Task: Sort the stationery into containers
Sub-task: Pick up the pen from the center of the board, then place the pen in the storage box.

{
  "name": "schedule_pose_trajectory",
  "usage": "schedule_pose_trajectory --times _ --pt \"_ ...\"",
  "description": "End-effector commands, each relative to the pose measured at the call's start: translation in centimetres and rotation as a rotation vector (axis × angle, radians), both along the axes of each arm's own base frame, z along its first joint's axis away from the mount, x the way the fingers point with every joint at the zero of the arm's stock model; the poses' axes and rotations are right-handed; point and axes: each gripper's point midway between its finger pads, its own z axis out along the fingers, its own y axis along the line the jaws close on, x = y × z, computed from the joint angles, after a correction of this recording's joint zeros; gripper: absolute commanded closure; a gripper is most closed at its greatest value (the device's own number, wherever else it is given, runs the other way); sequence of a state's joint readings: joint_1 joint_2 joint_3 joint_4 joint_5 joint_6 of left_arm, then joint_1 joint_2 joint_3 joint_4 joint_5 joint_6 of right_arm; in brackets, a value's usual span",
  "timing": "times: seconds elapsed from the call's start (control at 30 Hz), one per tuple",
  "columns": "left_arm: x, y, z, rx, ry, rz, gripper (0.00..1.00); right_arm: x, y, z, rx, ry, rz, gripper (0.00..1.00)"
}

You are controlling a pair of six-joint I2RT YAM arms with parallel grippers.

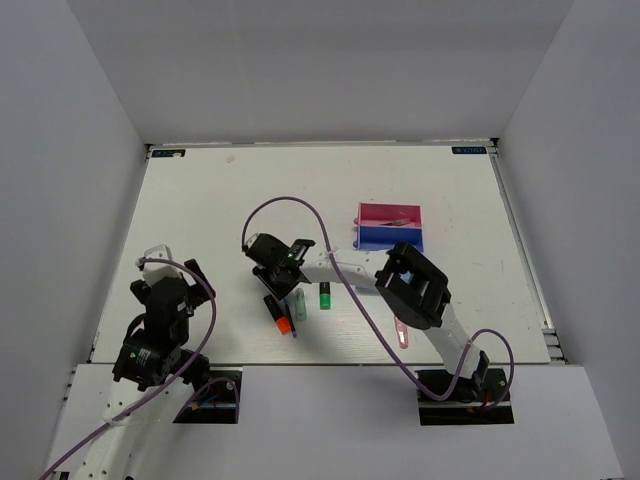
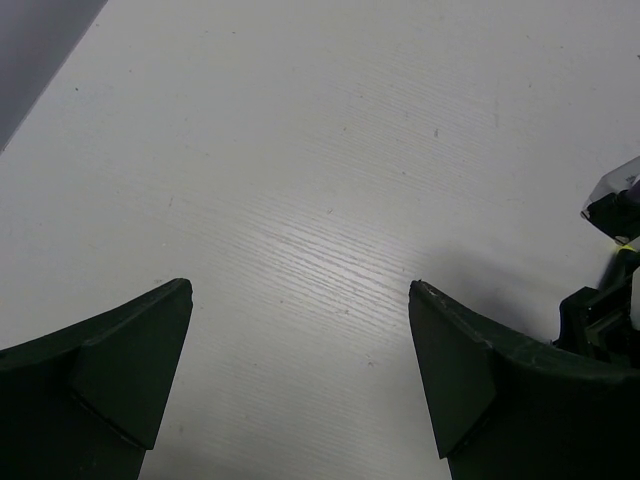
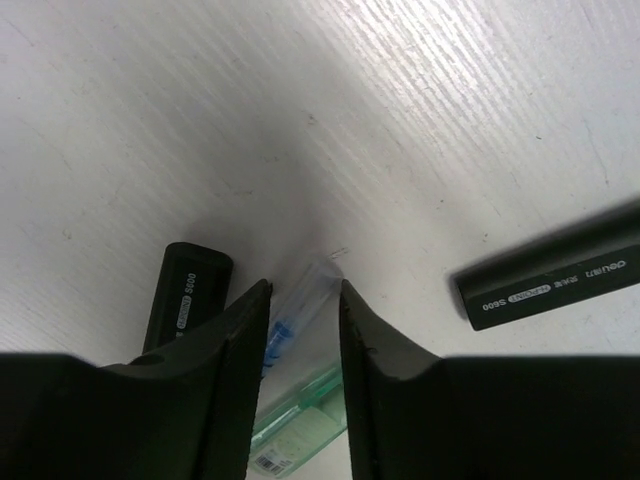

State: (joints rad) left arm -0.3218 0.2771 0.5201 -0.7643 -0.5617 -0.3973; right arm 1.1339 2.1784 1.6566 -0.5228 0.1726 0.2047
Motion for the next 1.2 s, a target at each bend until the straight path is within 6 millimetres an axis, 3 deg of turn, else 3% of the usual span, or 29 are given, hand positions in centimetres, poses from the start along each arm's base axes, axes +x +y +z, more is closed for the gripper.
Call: schedule_pose_trajectory --times 0.0,0.23,0.37,0.43,0.53,0.57,0.63,0.67,0.8,0.83,0.97,1.0,1.03,1.07,1.1,1.13,1.17 --pt "-0.2 0.3 0.1 -0.002 -0.004 0.020 0.00 -3.1 -4.3 -4.2 -0.177 0.102 0.015 0.64" --pt "-0.4 0.7 0.1 -0.001 -0.009 0.041 0.00 -4.6 -4.7 -5.7 -0.169 0.190 -0.006 0.86" --pt "-0.5 0.8 0.0 0.001 -0.007 0.044 0.00 -4.6 -3.7 -4.7 -0.127 0.213 0.005 0.90" --pt "-0.5 0.8 0.0 0.000 -0.007 0.044 0.00 -4.1 -2.6 -3.3 -0.079 0.221 0.012 0.95" --pt "-0.4 0.8 0.0 0.001 -0.006 0.044 0.00 -3.3 -0.1 0.8 0.058 0.275 0.049 1.00" --pt "-0.4 0.8 0.0 0.001 -0.006 0.047 0.00 -2.3 1.3 3.1 0.116 0.259 0.054 1.00" --pt "-0.4 0.7 -0.1 0.005 -0.001 0.041 0.00 -1.9 1.8 5.5 0.151 0.251 0.057 1.00" --pt "-0.3 0.7 -0.3 0.008 0.011 0.040 0.00 -0.4 2.8 8.5 0.219 0.206 0.059 1.00" --pt "-0.2 0.6 -0.2 0.007 0.009 0.033 0.00 2.6 2.9 14.6 0.335 0.090 0.049 1.00" --pt "-0.2 0.6 -0.4 0.010 0.018 0.033 0.00 3.4 2.3 16.4 0.358 0.048 0.043 1.00" --pt "-0.1 0.4 -0.5 0.008 0.024 0.025 0.00 8.4 -0.9 19.7 0.333 -0.169 -0.051 1.00" --pt "-0.1 0.3 -0.5 0.008 0.029 0.022 0.00 10.3 -2.5 19.8 0.288 -0.241 -0.076 1.00" --pt "-0.1 0.3 -0.5 0.007 0.026 0.022 0.00 11.3 -3.9 22.2 0.297 -0.327 -0.109 1.00" --pt "-0.1 0.3 -0.6 0.008 0.030 0.019 0.00 13.0 -5.8 21.5 0.246 -0.393 -0.157 1.00" --pt "-0.1 0.3 -0.7 0.008 0.031 0.019 0.00 14.4 -7.4 22.1 0.174 -0.493 -0.138 1.00" --pt "-0.2 0.2 -0.6 0.008 0.031 0.016 0.00 15.4 -8.2 25.7 0.228 -0.593 -0.166 1.00" --pt "-0.1 0.3 -0.6 0.006 0.029 0.018 0.00 16.1 -9.6 25.2 0.186 -0.624 -0.181 1.00"
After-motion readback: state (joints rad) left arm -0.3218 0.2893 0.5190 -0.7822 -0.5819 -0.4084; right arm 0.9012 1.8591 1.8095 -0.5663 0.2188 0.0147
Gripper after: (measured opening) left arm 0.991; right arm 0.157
